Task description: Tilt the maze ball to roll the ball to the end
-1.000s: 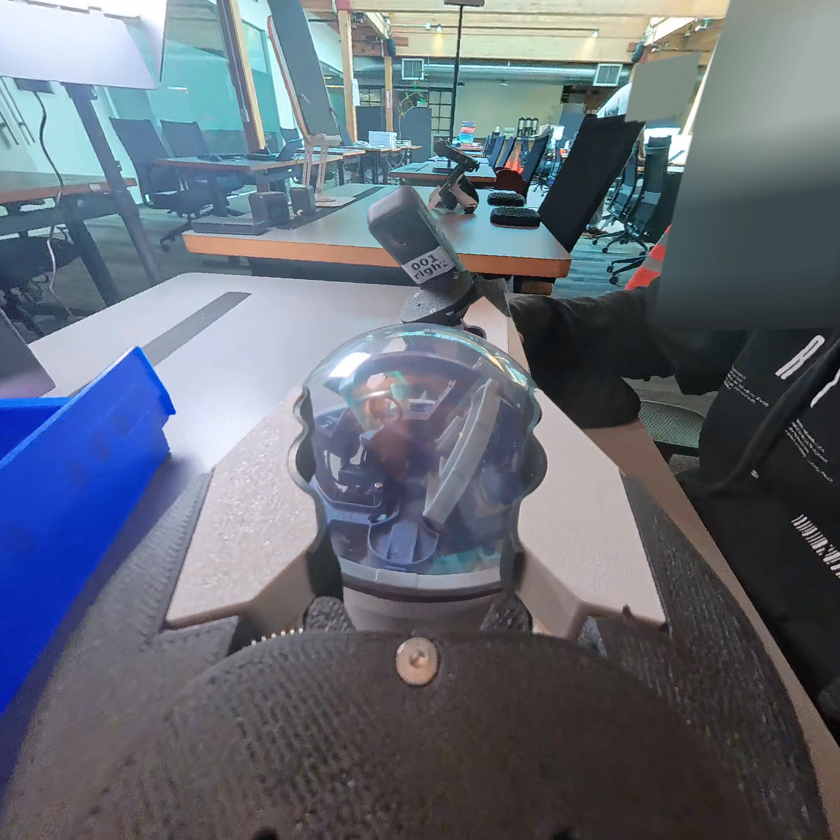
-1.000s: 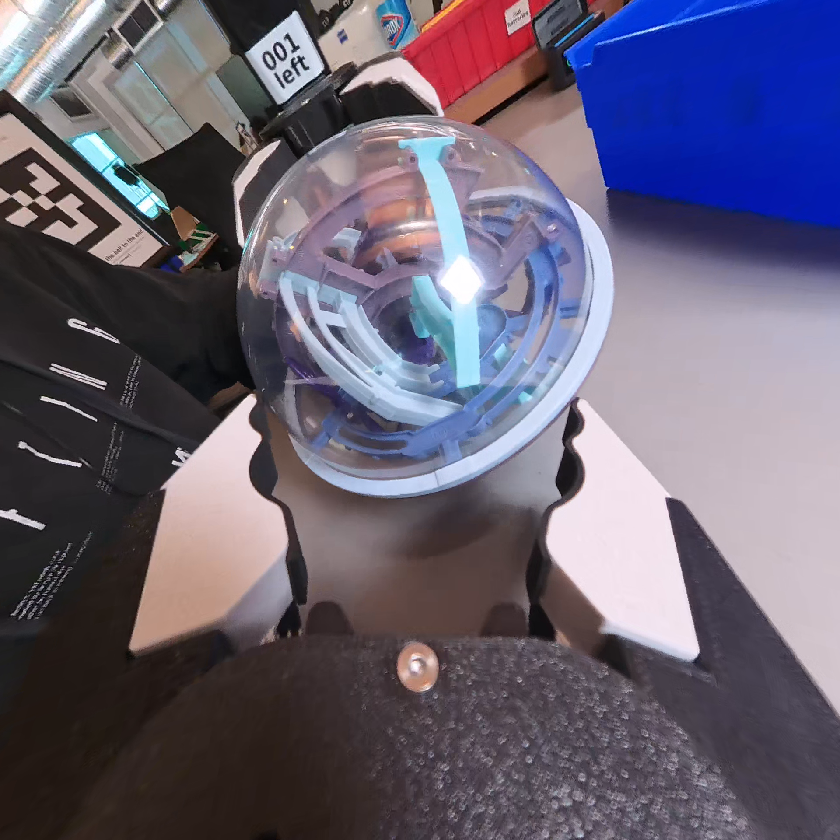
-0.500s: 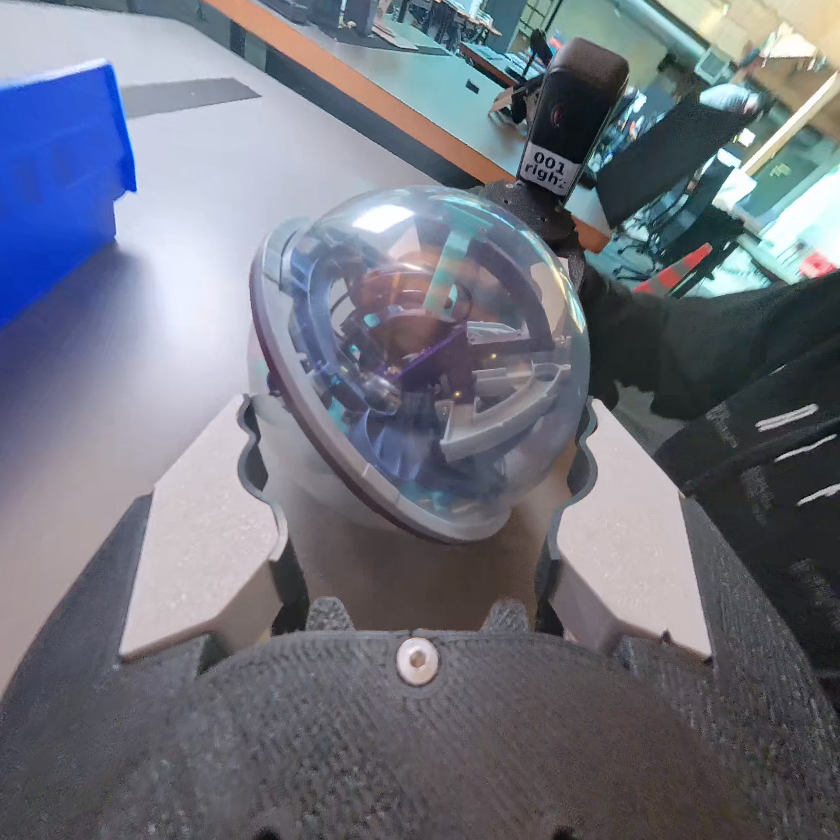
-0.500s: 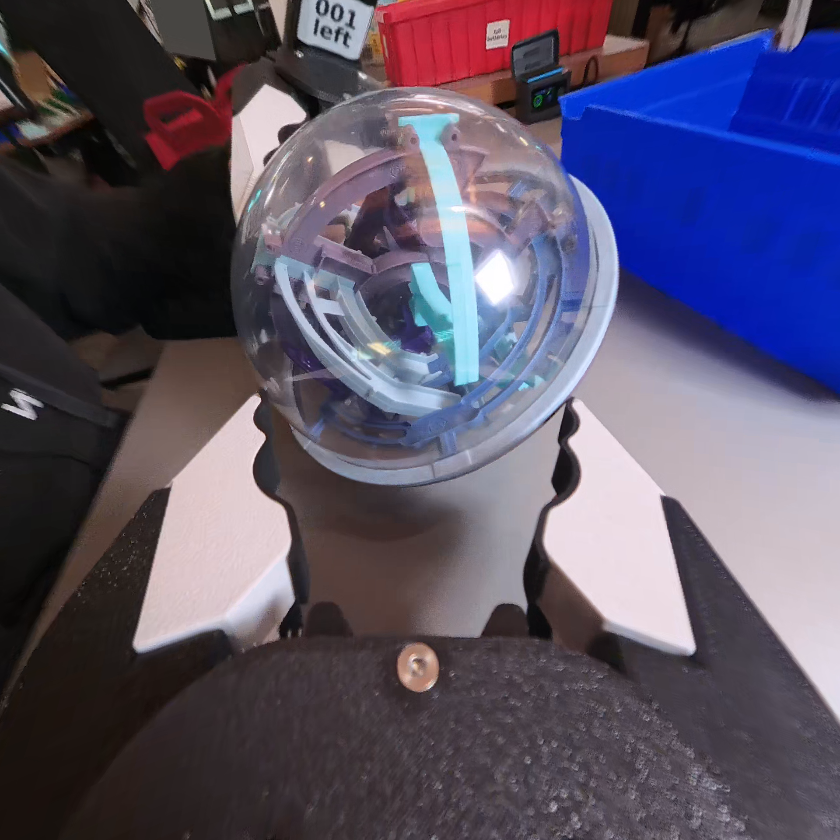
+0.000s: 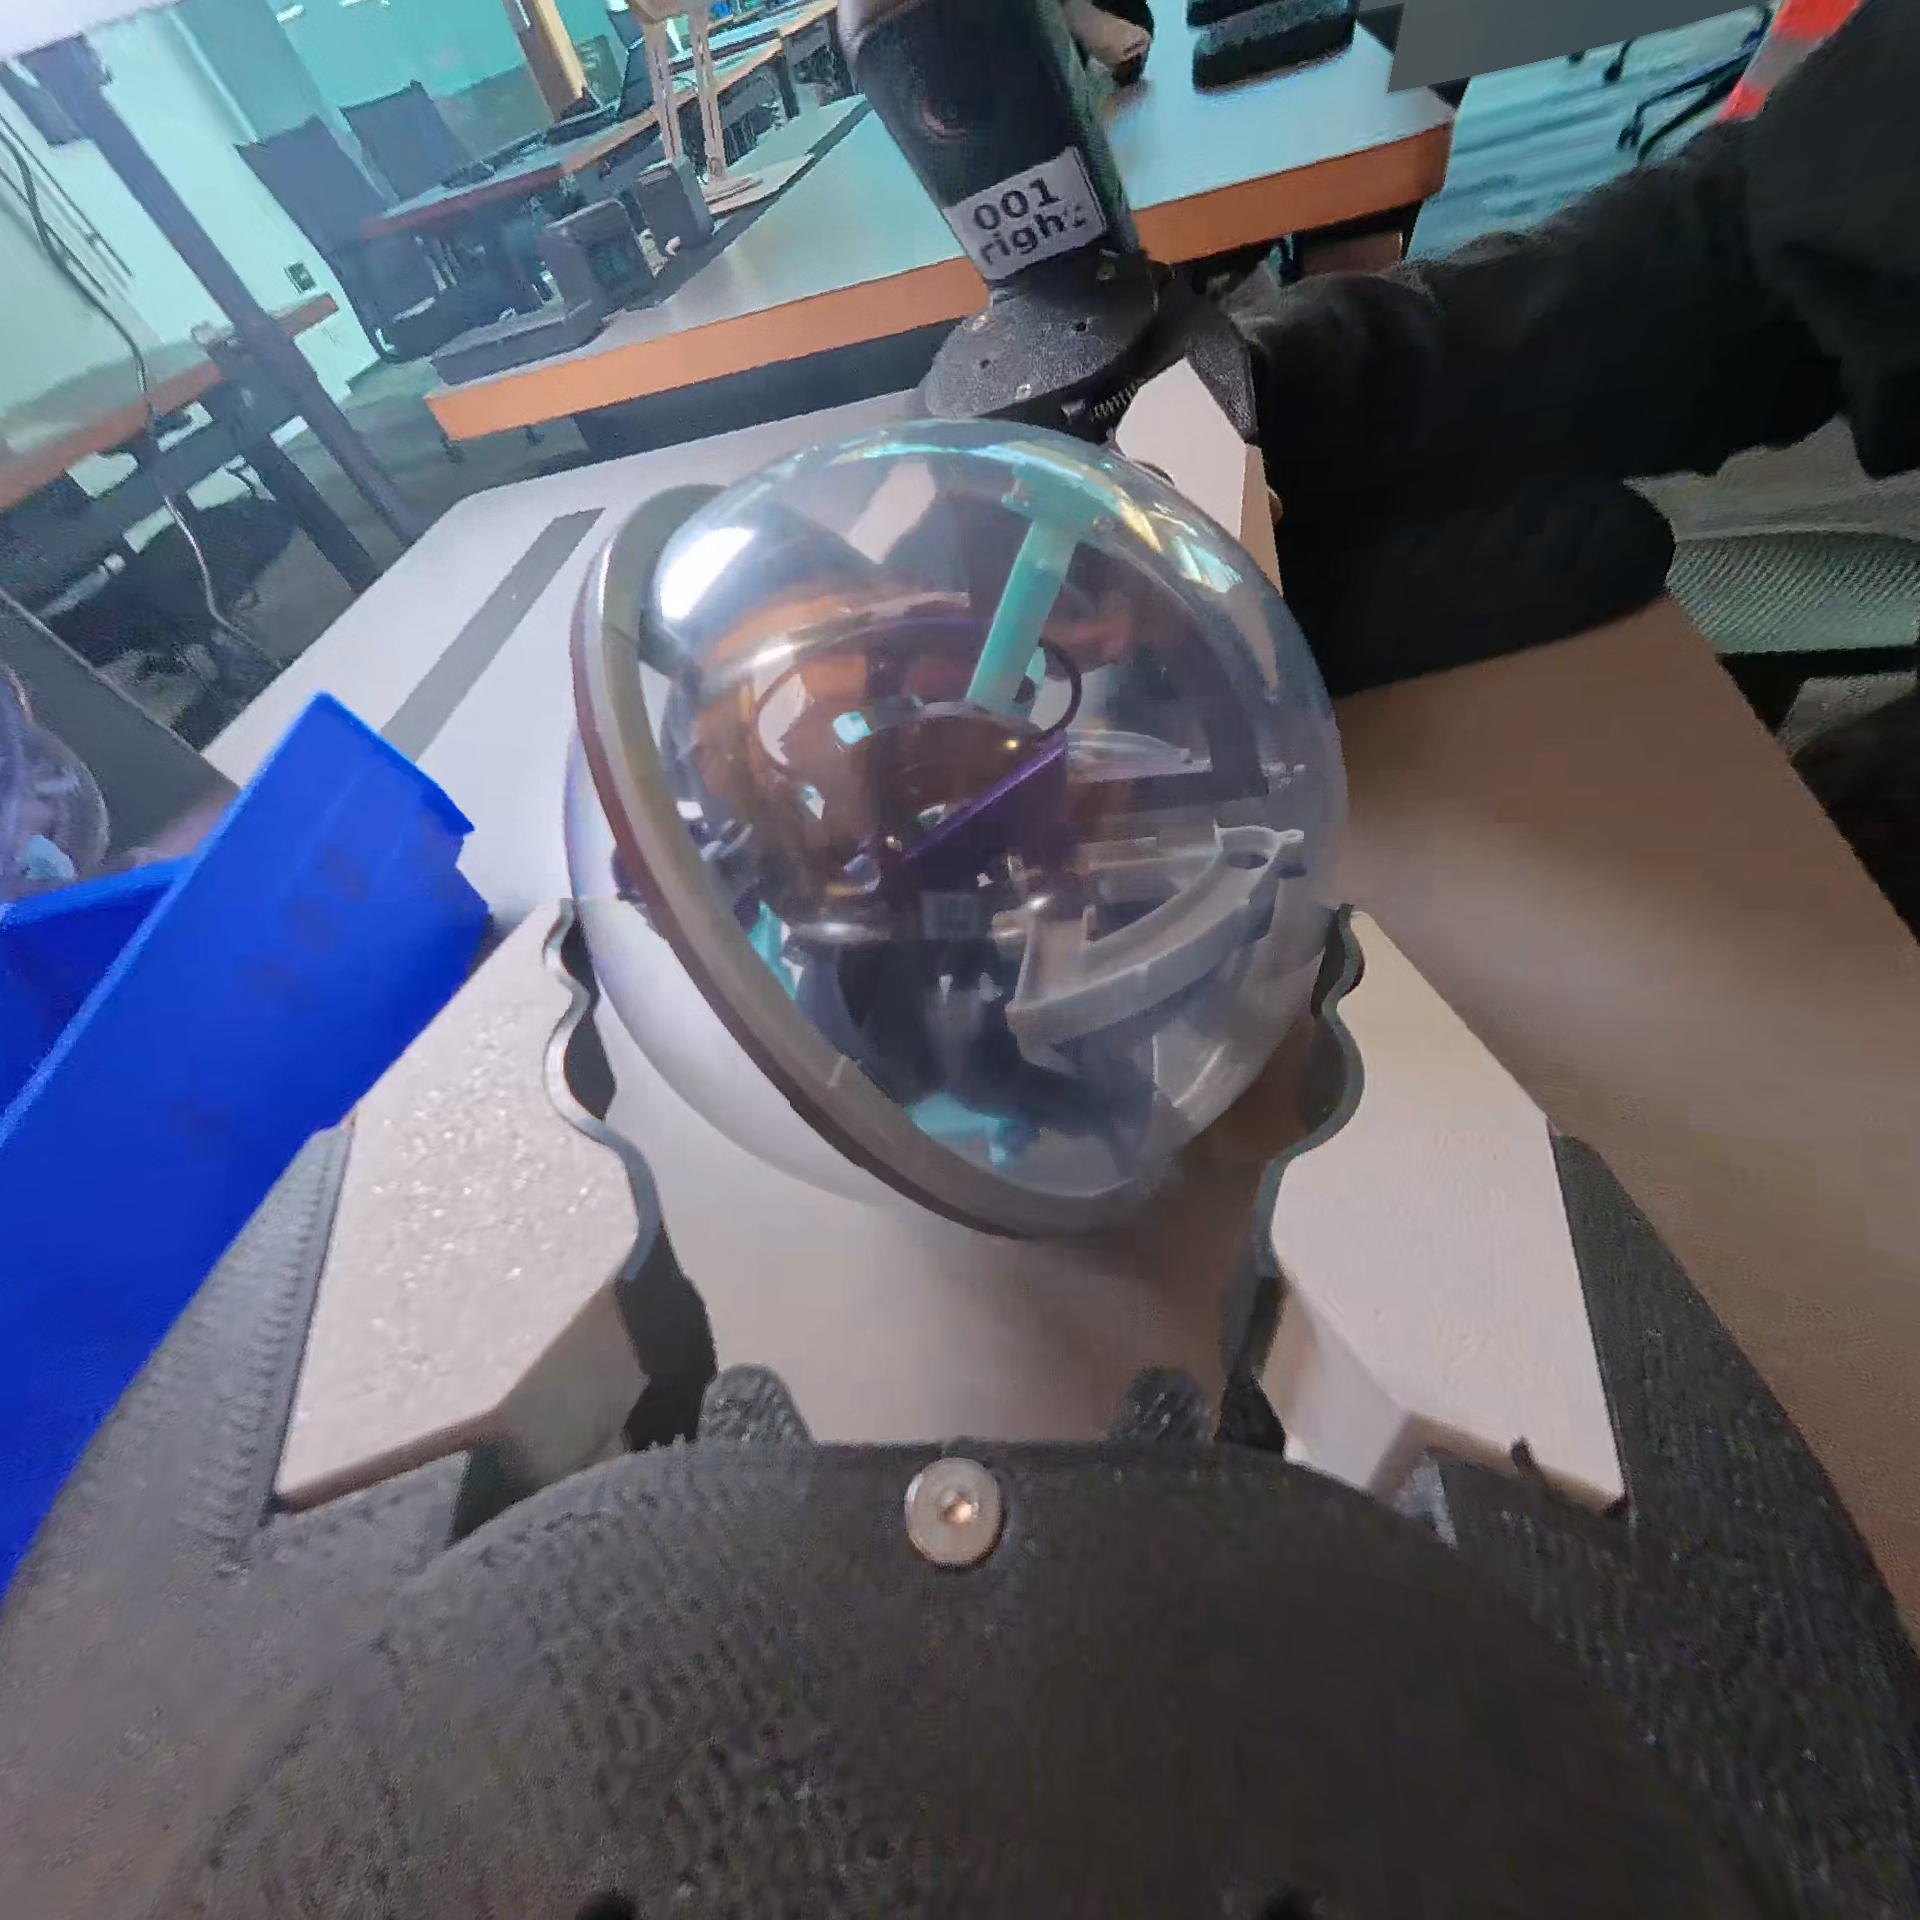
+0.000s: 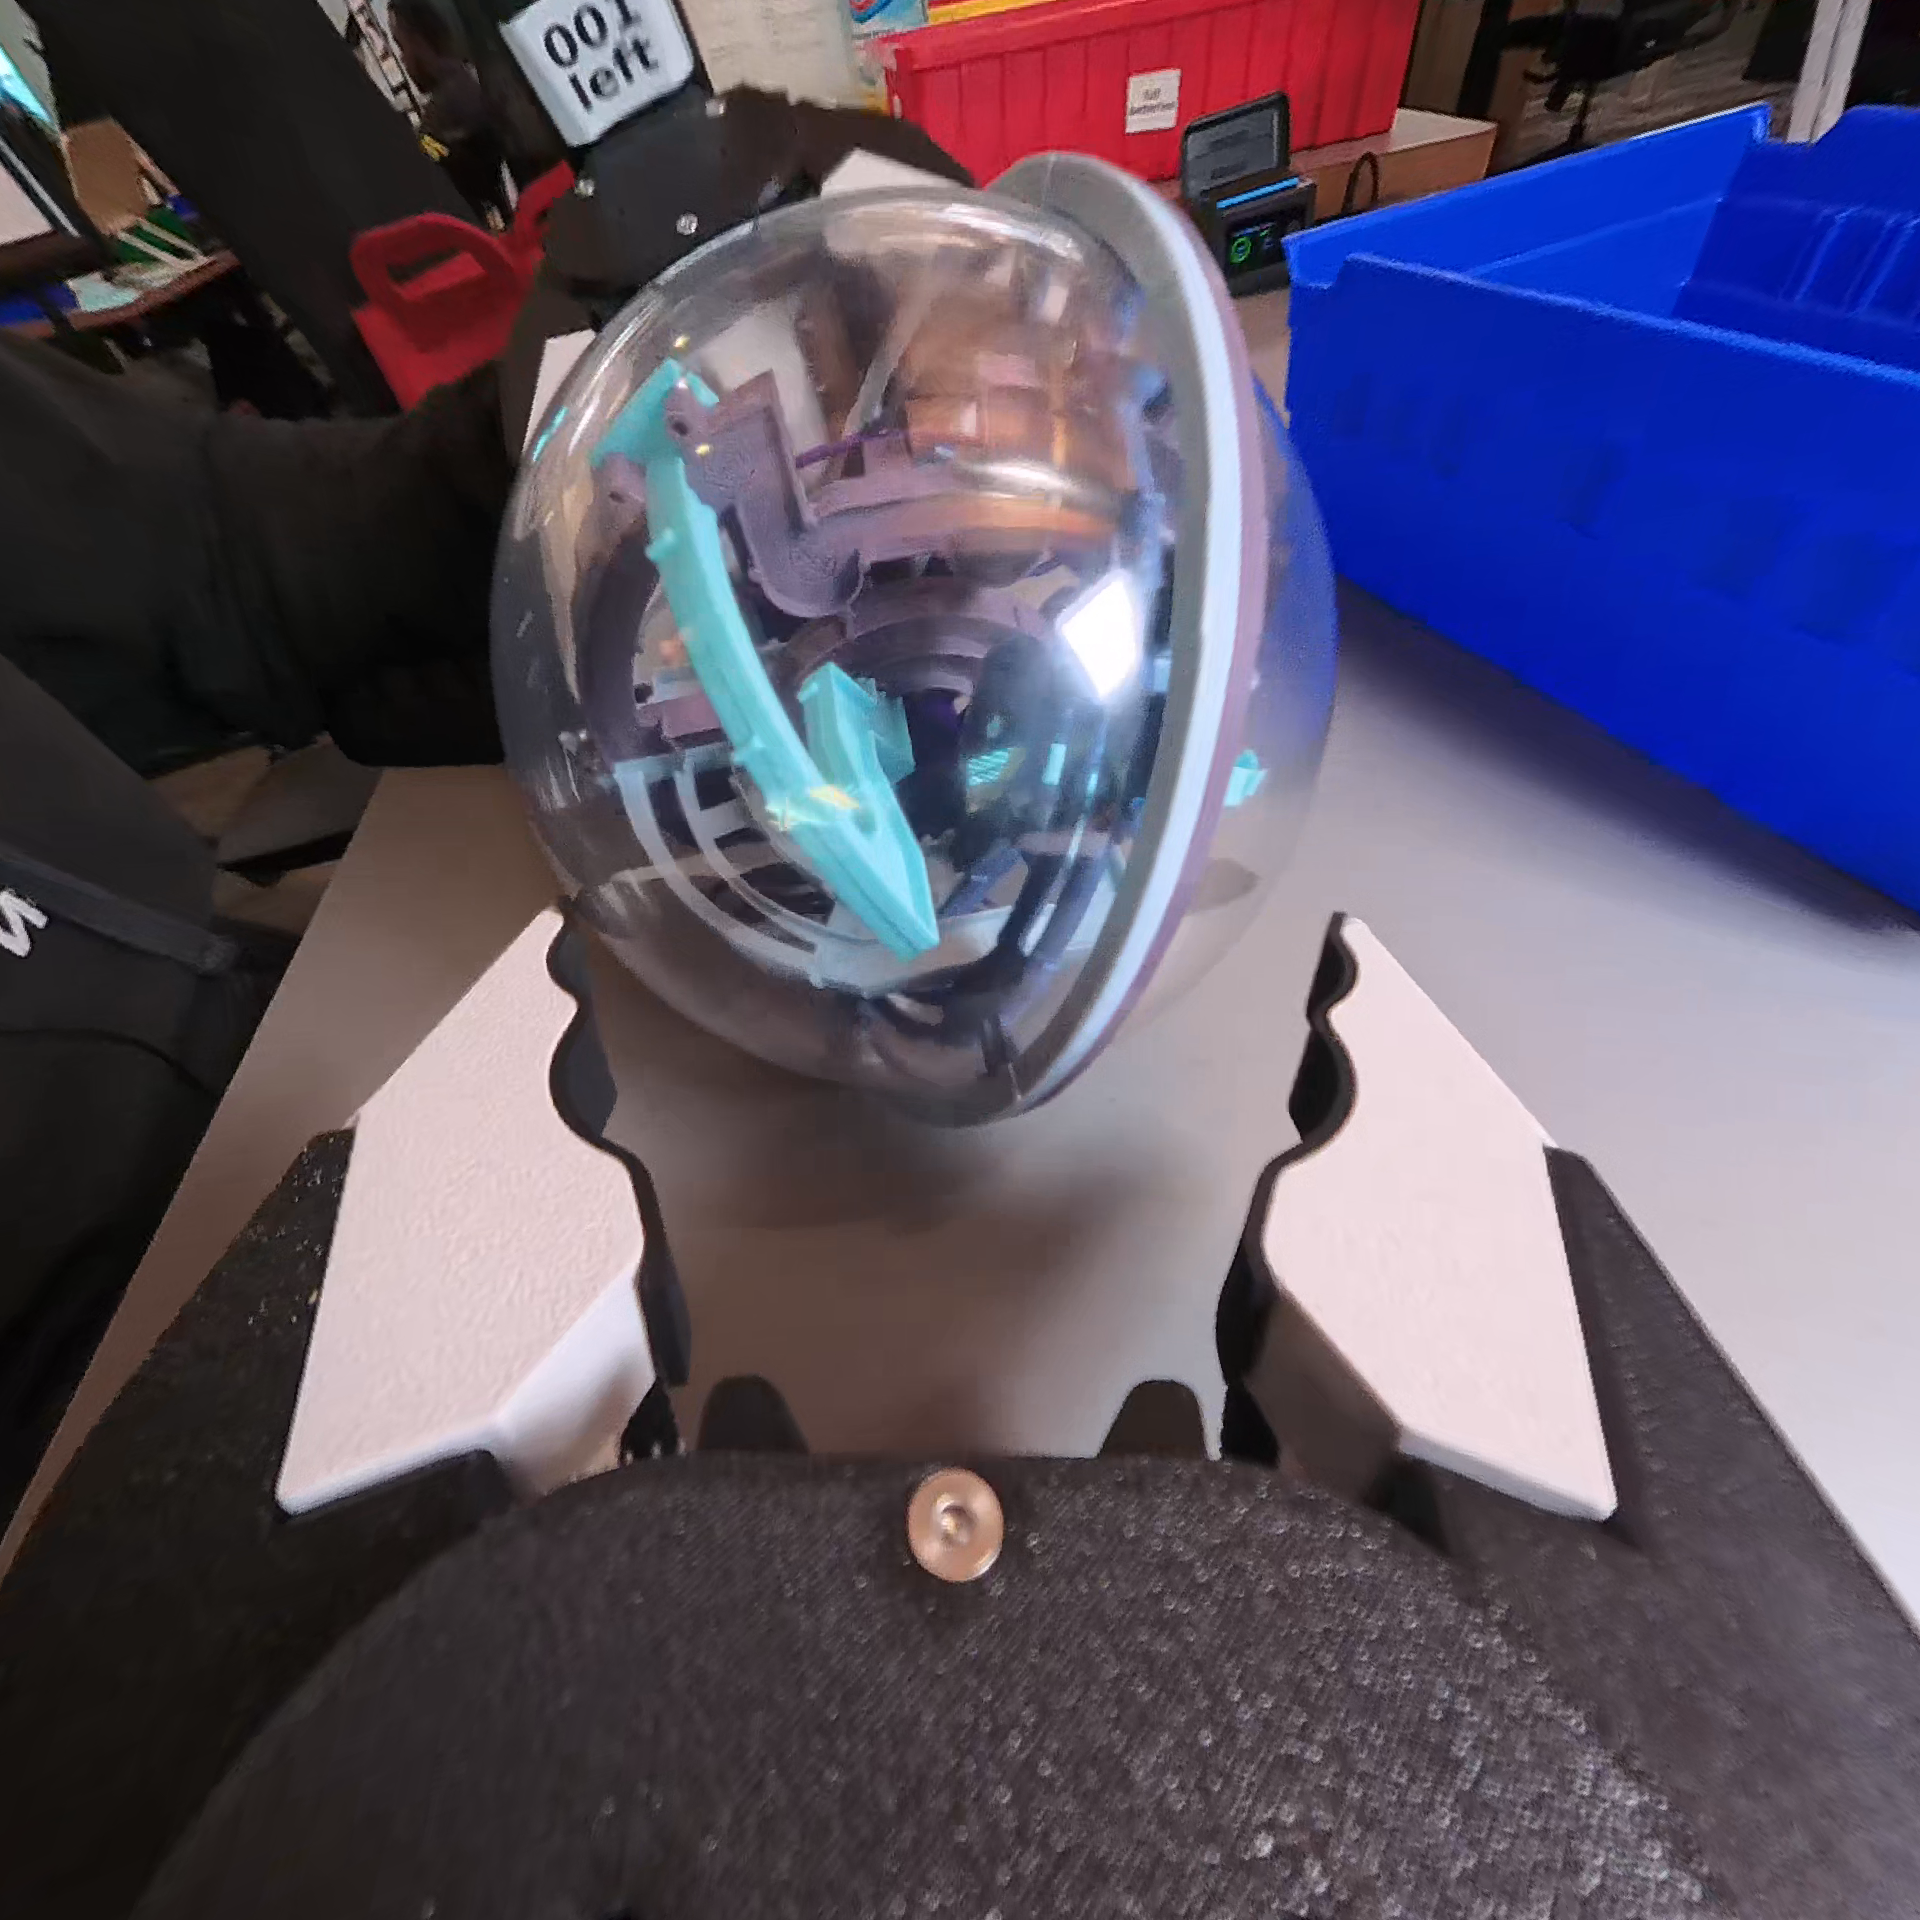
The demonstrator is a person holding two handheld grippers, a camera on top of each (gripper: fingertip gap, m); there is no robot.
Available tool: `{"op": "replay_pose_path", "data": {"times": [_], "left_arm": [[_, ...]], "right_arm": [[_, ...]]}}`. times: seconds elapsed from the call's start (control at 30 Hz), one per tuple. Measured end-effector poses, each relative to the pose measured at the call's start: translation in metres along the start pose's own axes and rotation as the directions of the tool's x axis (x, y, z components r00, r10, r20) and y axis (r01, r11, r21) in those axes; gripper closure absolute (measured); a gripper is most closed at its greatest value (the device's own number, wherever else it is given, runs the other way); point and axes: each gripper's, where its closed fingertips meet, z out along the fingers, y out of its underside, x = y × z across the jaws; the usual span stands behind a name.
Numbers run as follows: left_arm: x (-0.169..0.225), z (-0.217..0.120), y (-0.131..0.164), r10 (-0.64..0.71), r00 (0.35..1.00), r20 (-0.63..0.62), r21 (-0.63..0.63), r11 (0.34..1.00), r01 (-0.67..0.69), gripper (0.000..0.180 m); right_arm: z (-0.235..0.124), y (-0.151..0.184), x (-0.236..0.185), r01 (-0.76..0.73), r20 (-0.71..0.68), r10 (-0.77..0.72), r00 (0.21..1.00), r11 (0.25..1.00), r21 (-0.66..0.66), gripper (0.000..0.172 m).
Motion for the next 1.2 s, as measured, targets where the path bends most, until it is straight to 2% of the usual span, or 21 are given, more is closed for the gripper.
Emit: {"op": "replay_pose_path", "data": {"times": [0.07,0.13,0.3,0.37,0.43,0.53,0.63,0.67,0.73,0.8,0.87,1.07,1.2], "left_arm": [[0.0,0.001,-0.001,0.058,0.998,0.02,-0.021,0.998,-0.057,0.046],[0.001,0.001,-0.002,0.086,0.996,0.029,-0.027,0.996,-0.085,0.046],[-0.004,-0.004,0.002,0.042,0.996,0.072,-0.049,0.998,-0.039,0.05],[-0.008,-0.008,0.003,-0.04,0.995,0.092,-0.03,0.999,0.043,0.045],[-0.008,-0.006,0.01,-0.21,0.976,0.064,-0.032,0.977,0.212,0.039],[-0.005,0.002,0.013,-0.439,0.899,-0.007,-0.005,0.899,0.439,0.032],[-0.014,0.005,0.016,-0.535,0.845,-0.003,0.012,0.845,0.535,0.04],[-0.014,0.006,0.016,-0.525,0.851,-0.003,0.02,0.851,0.525,0.04],[-0.012,0.007,0.017,-0.406,0.913,0.032,0.007,0.914,0.406,0.04],[-0.011,0.007,0.015,-0.268,0.96,0.08,-0.013,0.963,0.269,0.04],[-0.01,0.008,0.012,-0.189,0.977,0.103,-0.017,0.981,0.192,0.041],[-0.004,0.01,0.008,0.105,0.98,0.168,-0.067,0.993,-0.095,0.042],[-0.005,0.01,0.009,0.196,0.96,0.2,-0.104,0.979,-0.178,0.042]], "right_arm": [[0.001,0.001,-0.005,0.029,0.012,-0.029,1.0,1.0,-0.008,0.046],[0.002,0.001,-0.005,0.055,-0.001,-0.055,0.998,0.998,-0.009,0.046],[0.003,0.006,0.001,0.102,-0.044,-0.103,0.994,0.994,-0.027,0.049],[0.003,0.01,0.005,0.135,-0.074,-0.138,0.988,0.99,-0.049,0.054],[0.003,0.013,0.008,0.166,-0.098,-0.173,0.98,0.983,-0.071,0.058],[0.005,0.015,0.008,0.204,-0.114,-0.214,0.97,0.975,-0.089,0.058],[0.005,0.016,0.009,0.227,-0.13,-0.24,0.962,0.968,-0.107,0.058],[0.005,0.017,0.011,0.245,-0.144,-0.261,0.954,0.962,-0.12,0.058],[0.005,0.015,0.012,0.275,-0.164,-0.292,0.942,0.954,-0.119,0.057],[0.004,0.009,0.01,0.262,-0.157,-0.273,0.949,0.961,-0.089,0.054],[0.003,0.005,0.006,0.216,-0.125,-0.22,0.967,0.975,-0.05,0.048],[0.002,-0.003,0.001,0.144,-0.09,-0.143,0.986,0.99,0.005,0.041],[0.003,-0.001,0.002,0.182,-0.115,-0.182,0.977,0.983,-0.012,0.04]]}}
